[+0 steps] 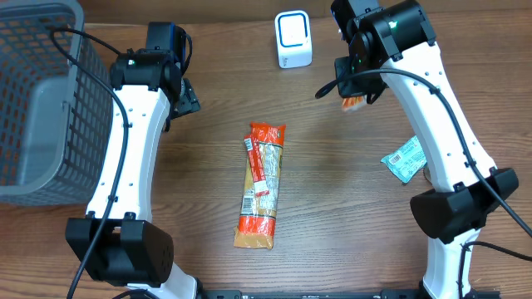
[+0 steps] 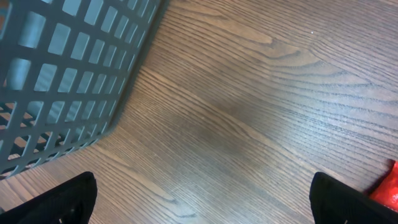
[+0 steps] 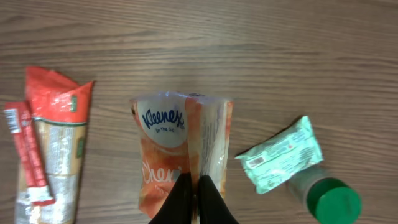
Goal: Scan the item barcode
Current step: 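Carry the tissue pack right and set it beside the green jar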
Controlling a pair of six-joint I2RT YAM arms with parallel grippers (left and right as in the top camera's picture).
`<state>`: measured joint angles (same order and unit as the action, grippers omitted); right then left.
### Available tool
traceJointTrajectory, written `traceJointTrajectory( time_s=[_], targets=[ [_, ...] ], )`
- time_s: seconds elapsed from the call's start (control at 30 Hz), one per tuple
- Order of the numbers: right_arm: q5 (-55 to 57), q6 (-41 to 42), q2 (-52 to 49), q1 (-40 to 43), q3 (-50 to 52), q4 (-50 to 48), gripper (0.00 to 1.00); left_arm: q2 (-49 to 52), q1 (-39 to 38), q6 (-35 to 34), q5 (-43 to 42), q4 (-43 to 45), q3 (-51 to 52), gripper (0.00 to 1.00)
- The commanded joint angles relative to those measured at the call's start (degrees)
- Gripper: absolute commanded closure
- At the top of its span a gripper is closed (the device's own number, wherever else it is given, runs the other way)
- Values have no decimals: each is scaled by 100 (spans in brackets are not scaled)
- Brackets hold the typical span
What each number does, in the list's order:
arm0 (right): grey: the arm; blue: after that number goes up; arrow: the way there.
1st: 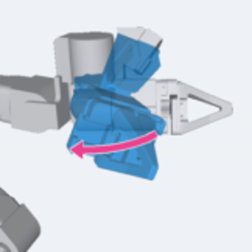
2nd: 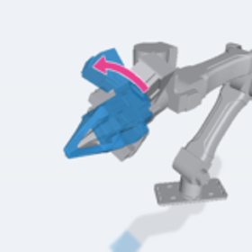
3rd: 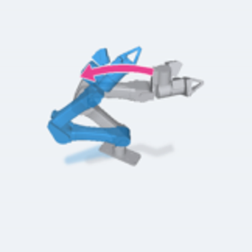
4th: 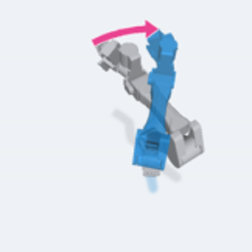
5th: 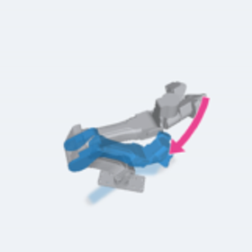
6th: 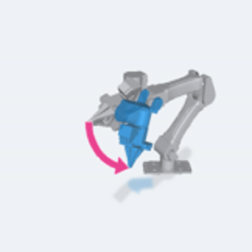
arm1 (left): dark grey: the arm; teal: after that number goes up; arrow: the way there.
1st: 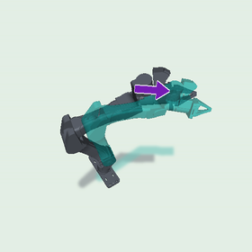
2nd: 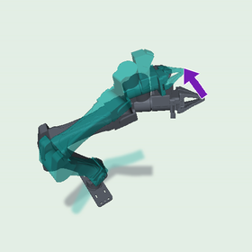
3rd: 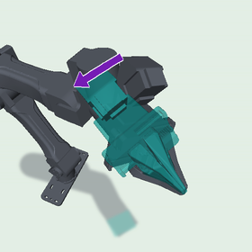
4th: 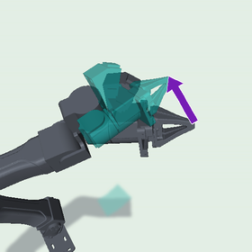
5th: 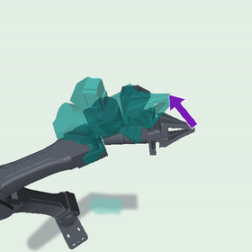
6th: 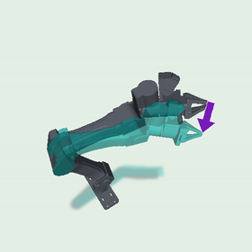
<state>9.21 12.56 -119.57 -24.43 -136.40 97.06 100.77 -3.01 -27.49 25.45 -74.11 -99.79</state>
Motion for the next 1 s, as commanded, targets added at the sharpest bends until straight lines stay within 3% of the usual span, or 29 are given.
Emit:
traceJointTrajectory(
  time_s=[0.0,0.17,0.33,0.5,0.7,0.8,0.97],
  targets=[
    [-153,144,605,-20,304,2,96,-39,-39,-17,-4,4,-72,0],
    [-35,267,1193,125,1464,0,96,-39,-39,-17,-4,4,-72,0],
    [887,866,1674,334,3036,-72,96,-39,-39,-17,-4,4,-72,0],
    [1178,997,2017,592,4511,-793,96,-39,-39,-17,-4,4,-72,0],
    [1176,997,2024,713,5549,-1777,96,-39,-39,-17,-4,4,-72,0],
    [1180,992,2024,772,5971,-2332,84,-39,-39,-17,-4,4,-72,0],
    [1178,949,2024,872,6450,-2830,80,-39,-39,-17,-4,4,-72,0]
  ],
)
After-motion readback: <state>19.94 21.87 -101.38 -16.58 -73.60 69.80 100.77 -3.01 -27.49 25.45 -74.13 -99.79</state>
